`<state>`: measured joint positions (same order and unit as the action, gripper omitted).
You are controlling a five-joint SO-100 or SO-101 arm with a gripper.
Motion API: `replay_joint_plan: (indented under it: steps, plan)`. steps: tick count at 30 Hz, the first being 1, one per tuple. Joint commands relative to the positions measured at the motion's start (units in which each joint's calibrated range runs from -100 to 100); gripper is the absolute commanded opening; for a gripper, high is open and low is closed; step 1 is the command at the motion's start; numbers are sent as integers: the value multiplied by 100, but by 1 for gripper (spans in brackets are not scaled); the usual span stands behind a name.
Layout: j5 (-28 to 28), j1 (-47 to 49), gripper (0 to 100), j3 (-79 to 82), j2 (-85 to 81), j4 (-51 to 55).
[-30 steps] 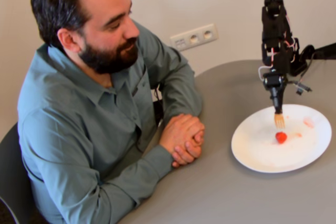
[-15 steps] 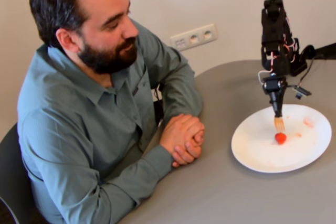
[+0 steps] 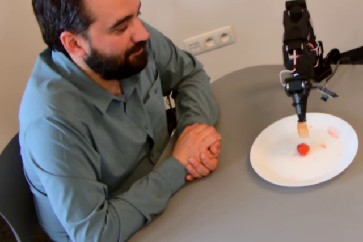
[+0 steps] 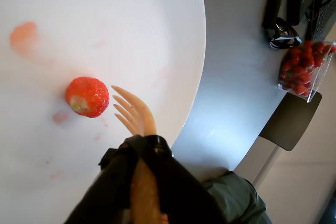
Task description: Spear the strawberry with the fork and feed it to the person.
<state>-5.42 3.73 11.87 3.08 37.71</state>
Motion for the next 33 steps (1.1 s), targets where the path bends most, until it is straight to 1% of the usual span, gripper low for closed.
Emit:
replay_joint_plan:
  steps: [1,4,5,7,17,22,33]
  plan:
    - [18,-15,1,-204,-41,-55]
    - [18,-15,1,-204,-32,-124]
    - [23,-22,1,-177,-24,-324]
    - [86,-22,1,103,-24,-420]
    - [154,-261,1,166,-41,-351]
    - [102,-254,1,436,-41,-411]
    - [102,-202,1,482,-100,-377]
